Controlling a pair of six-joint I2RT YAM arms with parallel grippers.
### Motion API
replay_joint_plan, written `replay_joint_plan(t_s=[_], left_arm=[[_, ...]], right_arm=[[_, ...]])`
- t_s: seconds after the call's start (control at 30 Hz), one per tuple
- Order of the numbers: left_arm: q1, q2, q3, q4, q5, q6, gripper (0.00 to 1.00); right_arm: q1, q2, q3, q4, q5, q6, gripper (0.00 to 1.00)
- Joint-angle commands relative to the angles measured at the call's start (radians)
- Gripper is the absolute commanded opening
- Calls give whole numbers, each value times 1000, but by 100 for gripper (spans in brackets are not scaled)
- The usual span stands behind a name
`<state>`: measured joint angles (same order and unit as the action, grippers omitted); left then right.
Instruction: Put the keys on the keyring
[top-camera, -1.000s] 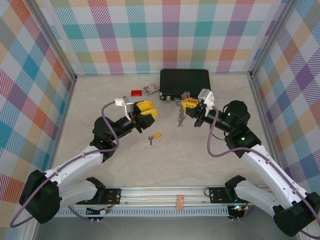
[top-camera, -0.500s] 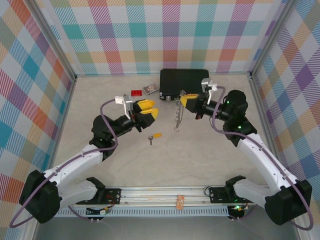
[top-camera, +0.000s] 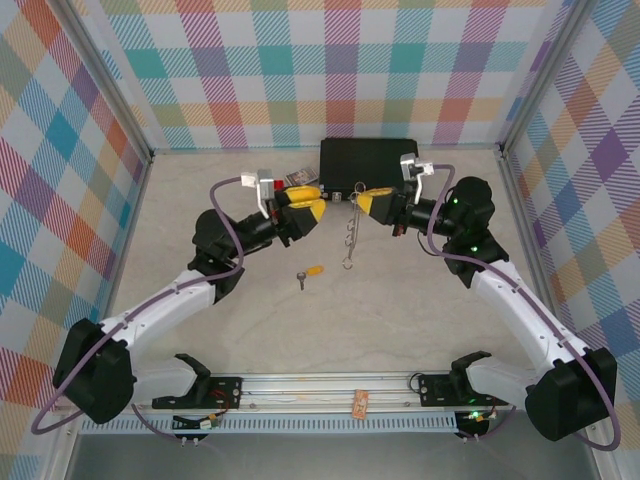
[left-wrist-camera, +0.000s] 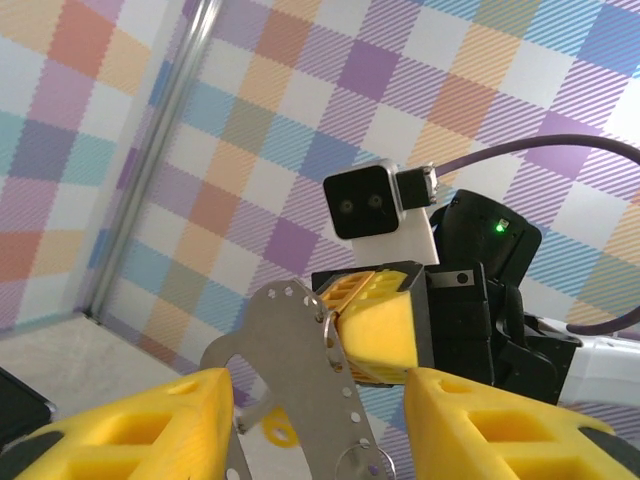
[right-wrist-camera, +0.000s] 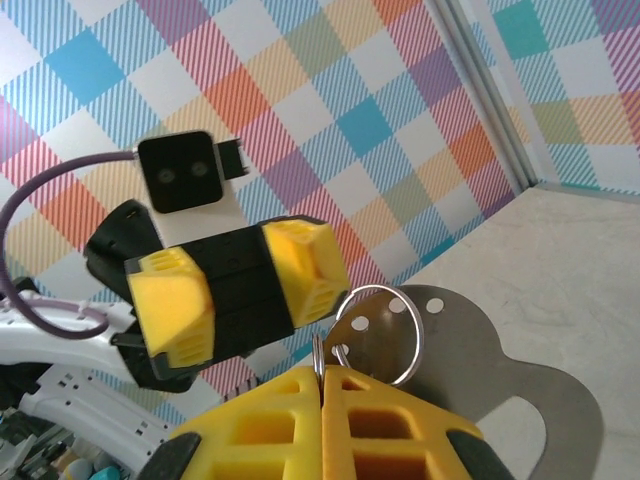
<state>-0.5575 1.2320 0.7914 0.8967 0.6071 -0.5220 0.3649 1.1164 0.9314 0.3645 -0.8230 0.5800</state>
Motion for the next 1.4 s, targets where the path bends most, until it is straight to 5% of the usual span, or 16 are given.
replay_joint_plan(t_s=[0.0,0.67,1.37], left_arm=[[11,33,49,66,72,-65,47],[0,177,140,135,290,-142,36],[-35,191,202,-94,338,3,25]], right_arm=[[0,-15,29,10,-55,-25,0],[2,0,119,-257,-125,-222,0],[36,26,156,-372,-130,-324,0]])
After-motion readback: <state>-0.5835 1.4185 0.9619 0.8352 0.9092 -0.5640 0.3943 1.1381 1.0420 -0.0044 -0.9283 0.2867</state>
